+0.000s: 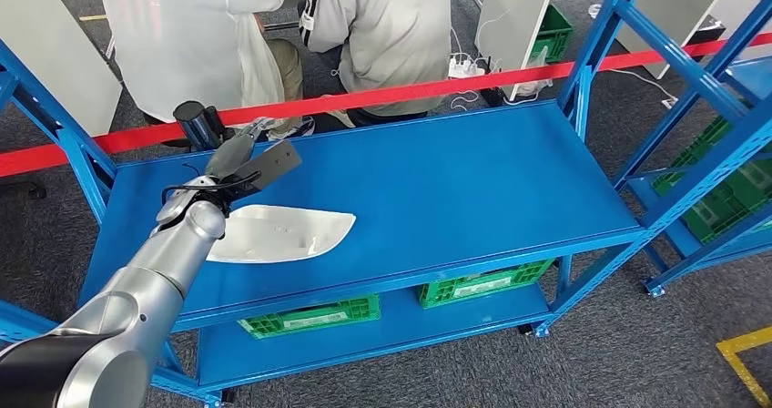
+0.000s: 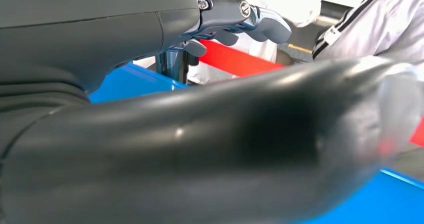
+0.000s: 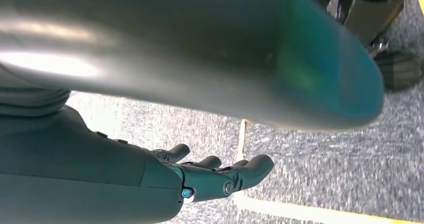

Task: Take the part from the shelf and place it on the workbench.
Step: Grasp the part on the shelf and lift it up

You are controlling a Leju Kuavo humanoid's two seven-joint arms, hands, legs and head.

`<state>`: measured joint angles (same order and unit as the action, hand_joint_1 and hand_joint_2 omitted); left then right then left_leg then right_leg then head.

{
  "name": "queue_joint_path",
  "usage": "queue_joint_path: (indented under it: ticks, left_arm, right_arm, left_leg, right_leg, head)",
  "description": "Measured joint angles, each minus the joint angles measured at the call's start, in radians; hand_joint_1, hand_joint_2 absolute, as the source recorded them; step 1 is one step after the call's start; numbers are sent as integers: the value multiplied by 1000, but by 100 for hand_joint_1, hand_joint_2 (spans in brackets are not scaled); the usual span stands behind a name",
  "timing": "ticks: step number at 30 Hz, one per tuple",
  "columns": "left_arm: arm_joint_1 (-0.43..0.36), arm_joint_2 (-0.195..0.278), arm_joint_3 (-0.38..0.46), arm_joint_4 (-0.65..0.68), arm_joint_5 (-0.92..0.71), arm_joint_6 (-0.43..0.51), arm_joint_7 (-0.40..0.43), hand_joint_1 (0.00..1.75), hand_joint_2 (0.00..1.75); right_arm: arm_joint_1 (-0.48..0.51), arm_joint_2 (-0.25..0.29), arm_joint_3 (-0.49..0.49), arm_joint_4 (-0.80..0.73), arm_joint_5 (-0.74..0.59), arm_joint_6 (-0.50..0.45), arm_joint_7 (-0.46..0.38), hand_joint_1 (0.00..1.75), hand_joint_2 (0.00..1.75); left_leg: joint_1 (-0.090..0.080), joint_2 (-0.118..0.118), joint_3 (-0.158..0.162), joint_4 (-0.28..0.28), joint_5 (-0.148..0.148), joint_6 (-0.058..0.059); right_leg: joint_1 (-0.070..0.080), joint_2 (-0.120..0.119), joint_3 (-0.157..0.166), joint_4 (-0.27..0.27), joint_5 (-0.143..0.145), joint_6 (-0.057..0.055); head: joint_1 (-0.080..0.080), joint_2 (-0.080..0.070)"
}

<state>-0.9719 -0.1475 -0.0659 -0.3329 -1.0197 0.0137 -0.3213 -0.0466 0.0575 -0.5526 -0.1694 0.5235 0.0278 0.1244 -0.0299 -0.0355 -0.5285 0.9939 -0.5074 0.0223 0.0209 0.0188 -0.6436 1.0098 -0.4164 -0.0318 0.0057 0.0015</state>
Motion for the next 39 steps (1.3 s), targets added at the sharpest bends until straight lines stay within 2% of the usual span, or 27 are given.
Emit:
queue_joint_path:
  ticks: [6, 10, 11, 15, 23, 30, 34, 39]
  left_arm:
    - [-1, 30, -25, -11, 52, 19, -26, 0, 0]
    - [-1, 43, -50, -23, 89, 34, -43, 0, 175]
    - [-1, 45, -58, -26, 99, 37, -49, 0, 175]
    - [0, 52, -95, -39, 135, 51, -63, 0, 0]
    - [10, 68, -178, -63, 166, 86, -66, 0, 0]
    - [39, 110, -245, -99, 177, 101, -89, 0, 0]
    - [113, 180, -289, -200, 224, 110, -92, 0, 0]
    - [318, 322, -314, -475, 285, 110, -45, 0, 0]
  right_arm:
    - [-3, 2, -9, 0, 0, -10, 10, 0, 0]
    - [-4, 3, -24, 0, -4, -16, 10, 0, 0]
    - [-4, 3, -28, 0, -4, -16, 9, 0, 0]
    - [-3, 3, -38, 0, -5, -13, -1, 0, 0]
    - [-3, 3, -58, 0, -9, -16, -5, 0, 0]
    - [0, 4, -78, 0, -18, -22, -6, 0, 0]
    - [4, 10, -96, 0, -32, -33, 1, 0, 0]
    - [16, 19, -123, 0, -43, -43, 8, 0, 0]
  left_leg:
    - [0, 0, 10, -5, -4, 1]
    - [-1, 0, 13, -5, -3, 0]
    - [-1, 0, 14, -5, -3, 0]
    - [-2, 0, 16, -5, -2, 0]
    - [-3, 0, 16, -5, -2, 0]
    - [-4, 0, 17, -5, -2, 1]
    - [-4, 3, 17, -5, -3, 1]
    - [-4, 11, 21, -6, -5, -1]
  right_leg:
    - [0, 0, 8, 0, -4, 0]
    - [0, -1, 11, 0, -3, -1]
    - [0, -1, 12, 0, -3, -1]
    - [-1, -1, 14, 0, -2, -1]
    - [-3, -1, 15, 0, -2, 0]
    - [-3, 0, 15, 0, -2, 0]
    - [-3, 2, 17, 0, -2, 0]
    - [-3, 8, 17, 0, -4, -2]
  head:
    - [0, 0]
    - [0, 0]
    - [0, 0]
    - [0, 0]
    - [0, 0]
    - [0, 0]
    - [0, 0]
    - [0, 0]
